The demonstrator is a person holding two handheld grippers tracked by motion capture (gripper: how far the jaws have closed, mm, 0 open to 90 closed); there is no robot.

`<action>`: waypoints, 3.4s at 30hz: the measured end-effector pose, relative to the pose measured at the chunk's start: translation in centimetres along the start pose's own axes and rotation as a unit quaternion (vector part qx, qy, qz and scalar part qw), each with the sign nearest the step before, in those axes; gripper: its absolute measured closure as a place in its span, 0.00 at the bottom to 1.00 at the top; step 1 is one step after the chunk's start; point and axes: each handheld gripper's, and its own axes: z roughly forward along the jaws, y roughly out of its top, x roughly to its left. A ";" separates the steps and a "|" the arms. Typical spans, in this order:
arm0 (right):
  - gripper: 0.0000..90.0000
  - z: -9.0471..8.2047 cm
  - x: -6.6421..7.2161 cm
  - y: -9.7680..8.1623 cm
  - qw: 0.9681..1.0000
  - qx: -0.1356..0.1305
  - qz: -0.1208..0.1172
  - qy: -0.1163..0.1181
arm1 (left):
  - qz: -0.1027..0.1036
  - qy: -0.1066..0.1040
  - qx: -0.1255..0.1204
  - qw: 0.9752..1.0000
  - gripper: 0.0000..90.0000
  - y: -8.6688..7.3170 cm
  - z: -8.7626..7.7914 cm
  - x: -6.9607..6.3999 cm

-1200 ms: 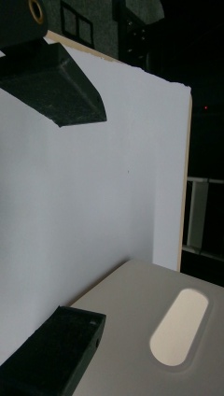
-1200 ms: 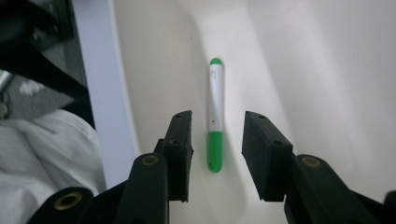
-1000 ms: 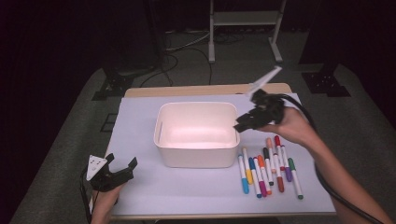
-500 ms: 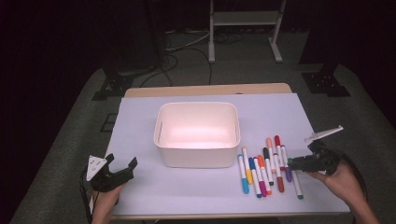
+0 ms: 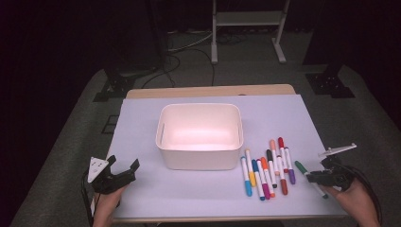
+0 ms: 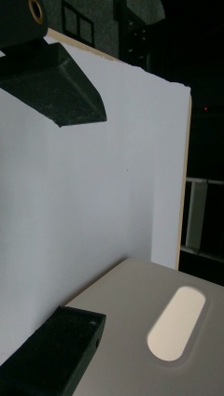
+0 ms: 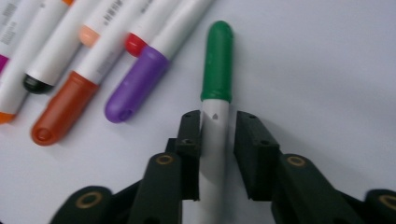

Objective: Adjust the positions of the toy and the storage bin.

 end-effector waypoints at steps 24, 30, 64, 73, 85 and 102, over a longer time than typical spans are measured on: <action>0.84 -8.4 2.9 7.8 0.986 -0.072 -0.091 0.120 | 0.001 0.001 0.002 1.000 0.04 -0.1 0.1 0.0; 0.84 -10.1 7.1 13.4 0.968 -0.081 -0.163 0.172 | -0.001 0.000 0.005 1.000 0.04 -0.1 0.1 0.2; 0.84 -1.2 21.5 25.7 0.912 0.026 -0.336 0.233 | -0.002 -0.001 0.002 1.000 0.04 -0.2 0.2 0.5; 0.84 1.5 23.6 26.3 0.907 0.061 -0.355 0.219 | -0.001 -0.002 0.003 1.000 0.04 -0.2 0.2 0.5; 0.84 4.9 25.0 26.5 0.897 0.103 -0.371 0.217 | 0.000 -0.001 0.005 1.000 0.04 -0.3 0.2 0.5; 0.84 7.3 26.3 26.4 0.889 0.140 -0.386 0.200 | 0.001 -0.001 0.004 1.000 0.04 -0.2 0.2 0.6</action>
